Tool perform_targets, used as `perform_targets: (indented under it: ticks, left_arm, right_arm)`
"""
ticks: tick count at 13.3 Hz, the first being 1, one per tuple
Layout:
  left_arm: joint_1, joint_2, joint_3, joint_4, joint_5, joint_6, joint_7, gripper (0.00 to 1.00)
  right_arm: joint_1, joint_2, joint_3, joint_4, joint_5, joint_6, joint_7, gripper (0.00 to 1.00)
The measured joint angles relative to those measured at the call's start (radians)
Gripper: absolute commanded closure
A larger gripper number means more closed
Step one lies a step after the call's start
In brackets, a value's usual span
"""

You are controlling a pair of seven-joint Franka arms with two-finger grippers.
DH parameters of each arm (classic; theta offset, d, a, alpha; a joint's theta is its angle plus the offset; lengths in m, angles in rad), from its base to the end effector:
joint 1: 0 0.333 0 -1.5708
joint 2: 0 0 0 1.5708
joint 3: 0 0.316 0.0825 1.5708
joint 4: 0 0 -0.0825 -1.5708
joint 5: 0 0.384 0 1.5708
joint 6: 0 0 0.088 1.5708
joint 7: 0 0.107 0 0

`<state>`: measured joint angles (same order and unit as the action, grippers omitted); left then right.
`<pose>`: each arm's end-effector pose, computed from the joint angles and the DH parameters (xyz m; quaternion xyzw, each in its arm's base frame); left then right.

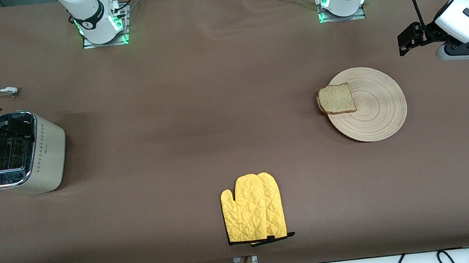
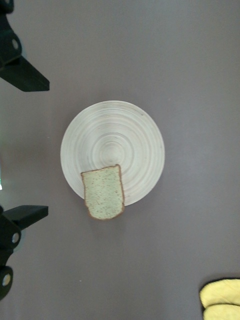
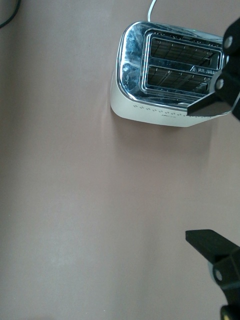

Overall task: Move plate and put bread in toaster
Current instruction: 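Lower the left gripper toward the wooden plate's rim, then close the left gripper on the wooden plate's rim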

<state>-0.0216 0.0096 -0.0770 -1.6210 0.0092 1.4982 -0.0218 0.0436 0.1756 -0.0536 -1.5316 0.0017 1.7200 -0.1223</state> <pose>0.5443 -0.0526 0.5899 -0.9971 0.0383 0.0658 0.0082 0.6174 -0.0034 0.5535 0.9984 0.0564 0.0063 0.0043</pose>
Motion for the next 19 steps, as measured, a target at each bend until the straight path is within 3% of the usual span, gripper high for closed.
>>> perform_targets:
  ticks: [6, 9, 14, 19]
  left_arm:
    - [0.156, 0.108, 0.007, 0.003, -0.020, -0.010, 0.050, 0.00]
    - [0.308, 0.186, 0.010, 0.001, -0.155, -0.052, 0.205, 0.00]
    - [0.606, 0.438, 0.012, -0.004, -0.387, -0.075, 0.528, 0.00]
    - [0.645, 0.694, 0.005, -0.003, -0.544, 0.006, 0.788, 0.02]
  right_arm:
    - [0.000, 0.000, 0.000, 0.000, 0.000, 0.000, 0.000, 0.00]
    - [0.000, 0.000, 0.000, 0.000, 0.000, 0.000, 0.001, 0.00]
    - [0.000, 0.000, 0.000, 0.000, 0.000, 0.000, 0.001, 0.00]
    - [0.000, 0.000, 0.000, 0.000, 0.000, 0.000, 0.002, 0.00]
